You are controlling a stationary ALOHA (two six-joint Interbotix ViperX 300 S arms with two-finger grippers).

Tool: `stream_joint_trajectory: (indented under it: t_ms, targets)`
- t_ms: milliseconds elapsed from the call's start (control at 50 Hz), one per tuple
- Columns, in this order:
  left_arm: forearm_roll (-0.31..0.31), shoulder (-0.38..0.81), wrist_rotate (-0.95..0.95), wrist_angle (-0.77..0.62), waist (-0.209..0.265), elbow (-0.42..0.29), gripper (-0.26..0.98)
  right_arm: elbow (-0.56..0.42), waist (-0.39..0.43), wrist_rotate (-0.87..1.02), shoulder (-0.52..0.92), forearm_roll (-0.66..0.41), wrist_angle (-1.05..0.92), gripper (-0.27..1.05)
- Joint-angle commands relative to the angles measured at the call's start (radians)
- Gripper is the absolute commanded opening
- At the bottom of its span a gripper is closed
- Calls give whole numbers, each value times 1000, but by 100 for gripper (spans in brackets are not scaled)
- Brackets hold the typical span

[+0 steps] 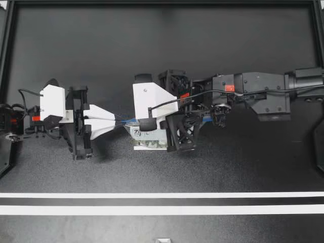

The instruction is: Slide open the ziploc bag.

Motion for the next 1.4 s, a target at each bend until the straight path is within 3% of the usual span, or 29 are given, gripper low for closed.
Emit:
stream_joint_trajectory:
  t_ms: [0, 760, 1380]
  targets:
    - [-3, -8, 2, -3, 3, 0, -15, -21, 2, -14, -41, -2, 51, -13]
    - [-15, 15, 3, -2, 3, 6, -15, 0, -12, -37, -91, -78, 376, -13]
    - [-15, 15, 5, -2, 3, 12, -15, 118, -29, -23, -196, -78, 397, -13]
